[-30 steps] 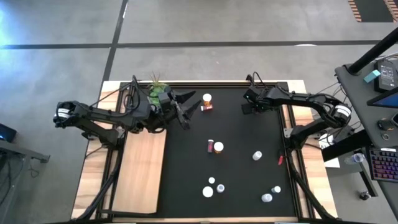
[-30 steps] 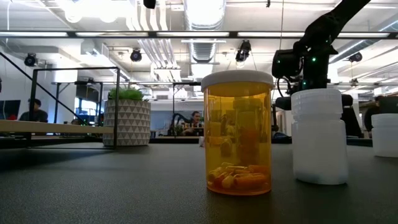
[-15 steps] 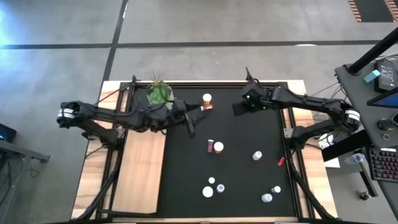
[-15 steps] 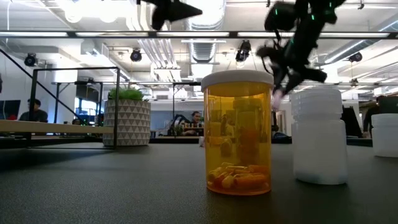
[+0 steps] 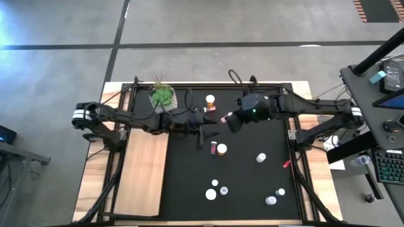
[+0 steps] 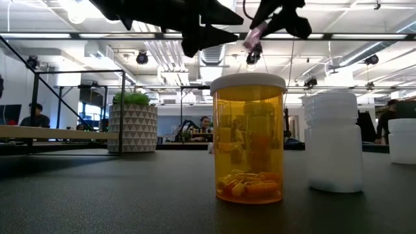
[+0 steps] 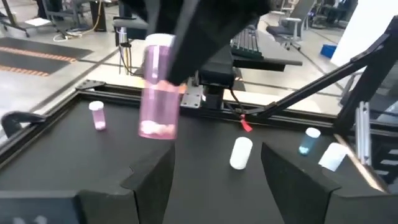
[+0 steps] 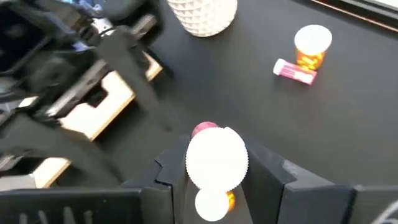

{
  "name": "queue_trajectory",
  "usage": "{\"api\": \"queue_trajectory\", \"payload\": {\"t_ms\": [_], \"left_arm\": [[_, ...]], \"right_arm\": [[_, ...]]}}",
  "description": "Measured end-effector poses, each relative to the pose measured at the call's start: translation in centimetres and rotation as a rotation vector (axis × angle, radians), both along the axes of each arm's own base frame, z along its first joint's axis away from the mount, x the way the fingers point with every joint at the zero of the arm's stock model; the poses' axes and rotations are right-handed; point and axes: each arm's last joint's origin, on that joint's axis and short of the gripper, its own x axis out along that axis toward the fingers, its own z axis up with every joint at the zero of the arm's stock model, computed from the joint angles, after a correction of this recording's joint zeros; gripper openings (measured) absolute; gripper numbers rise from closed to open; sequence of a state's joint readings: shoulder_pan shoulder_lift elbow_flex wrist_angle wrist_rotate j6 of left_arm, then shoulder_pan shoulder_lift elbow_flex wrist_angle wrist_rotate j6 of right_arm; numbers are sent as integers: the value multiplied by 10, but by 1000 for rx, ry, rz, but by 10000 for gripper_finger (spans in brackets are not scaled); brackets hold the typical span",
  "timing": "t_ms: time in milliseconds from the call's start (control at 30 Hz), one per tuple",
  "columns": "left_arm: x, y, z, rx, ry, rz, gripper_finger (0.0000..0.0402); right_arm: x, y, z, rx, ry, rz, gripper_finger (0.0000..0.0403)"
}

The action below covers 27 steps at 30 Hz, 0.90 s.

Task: Pick and place medicine bottles onto shelf by color
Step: Put the bottom pink pill bottle on the shelf

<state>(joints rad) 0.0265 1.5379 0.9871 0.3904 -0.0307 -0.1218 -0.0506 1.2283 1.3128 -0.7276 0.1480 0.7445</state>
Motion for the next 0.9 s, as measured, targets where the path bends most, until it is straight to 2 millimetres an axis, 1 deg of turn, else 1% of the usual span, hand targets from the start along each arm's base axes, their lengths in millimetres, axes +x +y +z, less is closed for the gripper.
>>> {"api": "queue_trajectory", "payload": {"t_ms": [133,267,500,667,767,900], "left_arm": [[-1,0,3,25,-7,2,224],[-2,0,8,75,-40,-1,224],[-1,0,4,78,-18,-2,224],[-2,1,2,77,-6,-1,222],[-2,0,2,76,-6,-1,207],[-2,0,2,76,-8,-1,166]], "right_arm": [[8,13,2,-11,-4,34,110],[21,23,-1,-25,10,57,112],[42,25,-1,-65,27,97,110],[47,26,5,-83,18,111,109],[46,26,6,-82,19,111,112],[42,26,8,-79,24,112,111]]}}
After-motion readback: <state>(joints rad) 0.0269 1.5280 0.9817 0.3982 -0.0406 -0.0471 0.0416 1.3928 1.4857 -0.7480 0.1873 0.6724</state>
